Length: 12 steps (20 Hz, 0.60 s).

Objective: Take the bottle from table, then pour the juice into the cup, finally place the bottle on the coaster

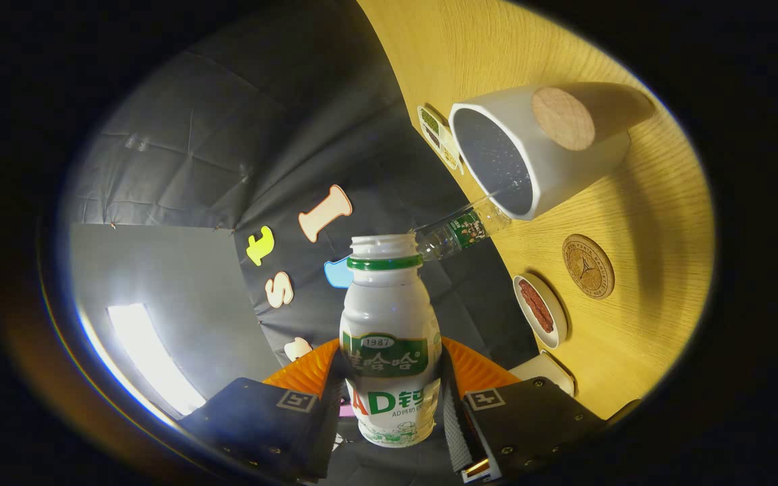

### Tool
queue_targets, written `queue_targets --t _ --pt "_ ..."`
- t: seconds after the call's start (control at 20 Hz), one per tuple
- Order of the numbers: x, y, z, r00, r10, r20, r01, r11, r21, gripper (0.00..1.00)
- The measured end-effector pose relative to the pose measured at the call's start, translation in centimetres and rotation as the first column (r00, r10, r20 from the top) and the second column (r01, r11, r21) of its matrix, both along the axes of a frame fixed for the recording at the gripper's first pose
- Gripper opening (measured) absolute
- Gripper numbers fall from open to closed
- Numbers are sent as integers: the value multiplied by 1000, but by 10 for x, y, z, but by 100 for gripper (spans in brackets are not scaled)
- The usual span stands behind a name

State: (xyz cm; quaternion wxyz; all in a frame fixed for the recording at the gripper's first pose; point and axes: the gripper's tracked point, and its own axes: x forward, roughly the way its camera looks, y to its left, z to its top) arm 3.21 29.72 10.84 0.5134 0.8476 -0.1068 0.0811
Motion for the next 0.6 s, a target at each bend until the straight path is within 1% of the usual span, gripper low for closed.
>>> queue_targets --t 0.6 --pt "-4 -9 -2 1000 -12 -10 13 997 73 65"
